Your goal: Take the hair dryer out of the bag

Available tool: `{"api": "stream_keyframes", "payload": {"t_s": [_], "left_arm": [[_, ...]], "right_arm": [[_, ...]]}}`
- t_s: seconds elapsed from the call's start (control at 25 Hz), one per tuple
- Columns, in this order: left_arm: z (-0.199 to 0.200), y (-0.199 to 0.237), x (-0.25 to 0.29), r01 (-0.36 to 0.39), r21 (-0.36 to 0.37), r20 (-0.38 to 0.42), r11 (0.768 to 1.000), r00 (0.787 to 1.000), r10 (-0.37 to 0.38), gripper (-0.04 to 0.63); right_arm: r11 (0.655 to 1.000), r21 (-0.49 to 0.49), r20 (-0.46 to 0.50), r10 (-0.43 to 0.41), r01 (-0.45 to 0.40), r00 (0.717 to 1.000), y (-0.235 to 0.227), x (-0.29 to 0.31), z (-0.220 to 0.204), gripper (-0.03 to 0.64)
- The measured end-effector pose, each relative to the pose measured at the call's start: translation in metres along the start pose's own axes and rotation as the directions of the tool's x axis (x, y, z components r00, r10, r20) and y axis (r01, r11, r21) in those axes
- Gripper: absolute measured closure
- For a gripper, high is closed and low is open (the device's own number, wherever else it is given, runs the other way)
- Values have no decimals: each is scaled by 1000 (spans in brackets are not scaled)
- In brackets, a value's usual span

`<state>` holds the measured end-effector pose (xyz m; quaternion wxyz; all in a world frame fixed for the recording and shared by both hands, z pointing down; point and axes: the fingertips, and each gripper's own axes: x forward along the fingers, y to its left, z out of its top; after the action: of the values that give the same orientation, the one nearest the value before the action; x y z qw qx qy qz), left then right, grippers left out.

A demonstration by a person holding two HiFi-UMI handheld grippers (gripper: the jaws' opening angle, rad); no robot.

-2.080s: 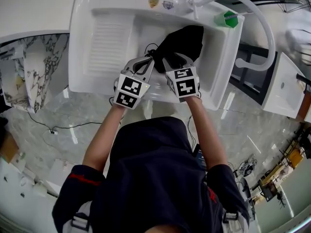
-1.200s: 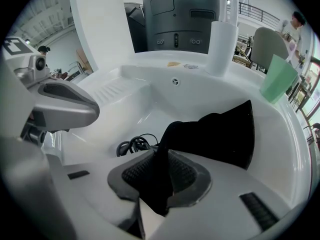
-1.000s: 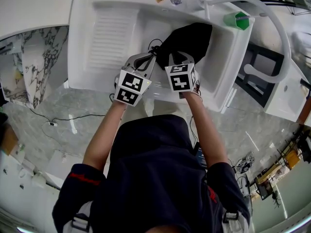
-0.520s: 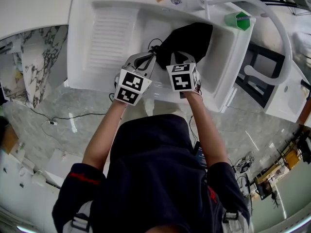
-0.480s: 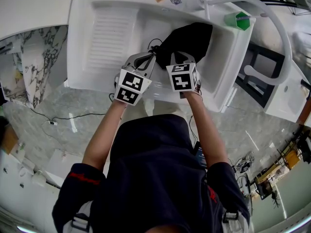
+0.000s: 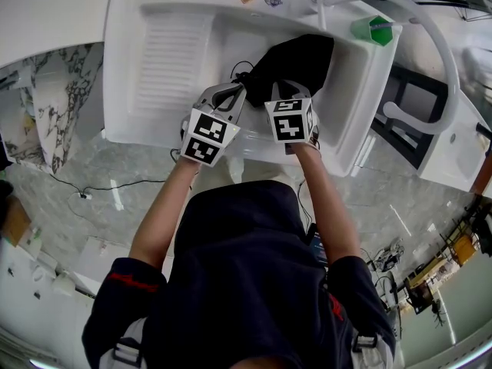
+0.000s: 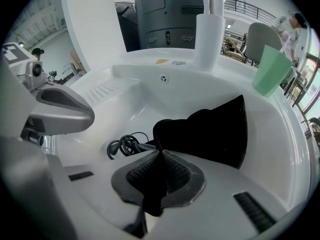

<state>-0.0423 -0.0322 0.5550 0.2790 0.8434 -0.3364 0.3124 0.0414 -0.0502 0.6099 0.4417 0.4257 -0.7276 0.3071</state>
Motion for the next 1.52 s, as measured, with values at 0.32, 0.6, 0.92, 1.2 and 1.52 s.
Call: {"api": "stream_keyframes", "payload": {"t_s": [0.32, 0.6, 0.92, 1.2, 1.52], "left_arm": [[1, -6, 8, 18, 14, -19, 1000, 1000, -18, 580], [4, -9, 18, 26, 32, -28, 999, 999, -26, 580], [6, -17, 33, 59, 97, -47, 993, 997, -55, 578], [11, -21, 52, 69, 216, -82, 974, 995, -52, 572], [-3, -22, 77, 108, 299, -172, 948, 983, -57, 466]], "right_arm": [[1000, 11, -3, -15, 15, 1000, -13, -2, -2, 575], [999, 44, -3, -28, 28, 1000, -29, -3, -5, 575], [995, 84, -4, -44, 44, 999, -44, -6, -12, 575], [994, 102, -2, -41, 41, 999, -47, -9, -16, 575], [992, 119, -4, -35, 35, 999, -49, -10, -22, 575]]}}
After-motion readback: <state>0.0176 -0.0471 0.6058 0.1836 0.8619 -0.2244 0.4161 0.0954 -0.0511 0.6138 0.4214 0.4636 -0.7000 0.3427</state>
